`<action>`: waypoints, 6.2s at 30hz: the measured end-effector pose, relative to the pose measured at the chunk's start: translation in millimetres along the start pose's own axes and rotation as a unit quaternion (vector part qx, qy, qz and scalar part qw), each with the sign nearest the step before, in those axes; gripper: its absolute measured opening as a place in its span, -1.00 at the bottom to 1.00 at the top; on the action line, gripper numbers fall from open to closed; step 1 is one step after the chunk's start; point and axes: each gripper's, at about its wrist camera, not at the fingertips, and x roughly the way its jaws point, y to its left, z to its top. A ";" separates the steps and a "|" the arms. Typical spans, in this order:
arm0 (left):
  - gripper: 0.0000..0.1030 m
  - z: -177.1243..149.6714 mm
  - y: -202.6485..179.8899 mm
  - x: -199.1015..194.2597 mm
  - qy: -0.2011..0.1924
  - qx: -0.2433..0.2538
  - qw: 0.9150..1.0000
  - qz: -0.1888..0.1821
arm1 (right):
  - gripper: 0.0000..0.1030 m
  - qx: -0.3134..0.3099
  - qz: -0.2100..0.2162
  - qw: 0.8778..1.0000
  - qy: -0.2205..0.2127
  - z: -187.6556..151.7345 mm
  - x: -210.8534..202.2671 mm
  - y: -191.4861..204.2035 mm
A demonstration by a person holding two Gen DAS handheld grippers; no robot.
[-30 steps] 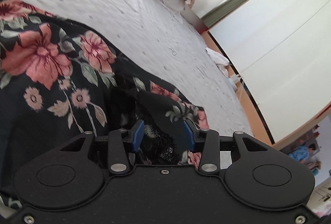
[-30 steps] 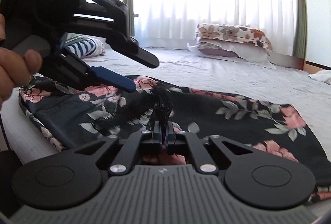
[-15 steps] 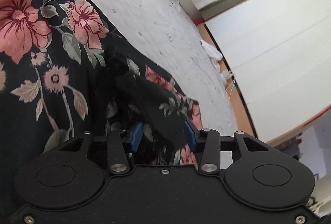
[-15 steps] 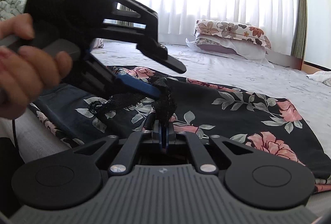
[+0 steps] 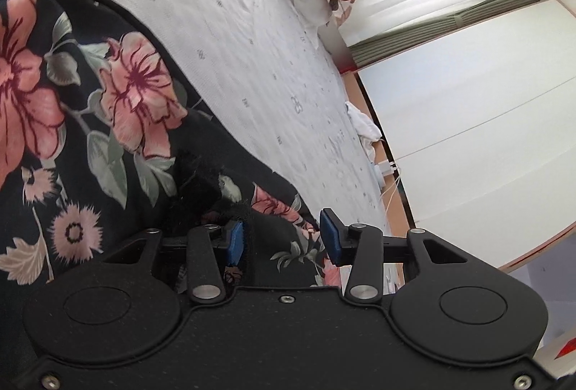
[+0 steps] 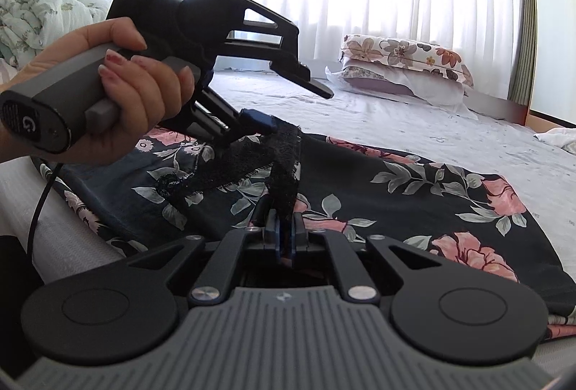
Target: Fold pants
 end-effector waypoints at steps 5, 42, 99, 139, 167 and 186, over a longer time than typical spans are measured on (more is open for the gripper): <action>-0.21 1.2 -6.4 12.1 0.016 0.027 0.999 0.037 | -0.77 -0.001 0.002 1.000 0.000 -0.2 0.2 2.0; -0.98 -13.2 -45.7 -6.8 -0.140 0.197 0.956 0.169 | -0.81 -0.002 0.045 0.999 0.008 9.8 9.1 17.5; -0.10 -53.9 54.4 -191.1 -0.353 0.017 0.808 0.472 | 0.77 0.030 -0.124 0.991 0.025 -10.7 -40.5 -104.2; 0.27 -248.3 -147.7 -11.4 -0.054 0.345 0.913 0.209 | 0.82 0.189 -0.041 0.981 0.010 1.8 -77.8 -181.5; -0.33 -216.8 -96.0 -43.1 -0.122 0.306 0.854 0.403 | -0.15 0.159 -0.104 0.980 0.061 -30.0 -57.8 -135.5; -0.49 -171.4 -149.6 91.5 0.025 0.397 0.874 0.279 | -0.08 0.138 -0.099 0.985 0.038 -42.1 -60.4 -133.5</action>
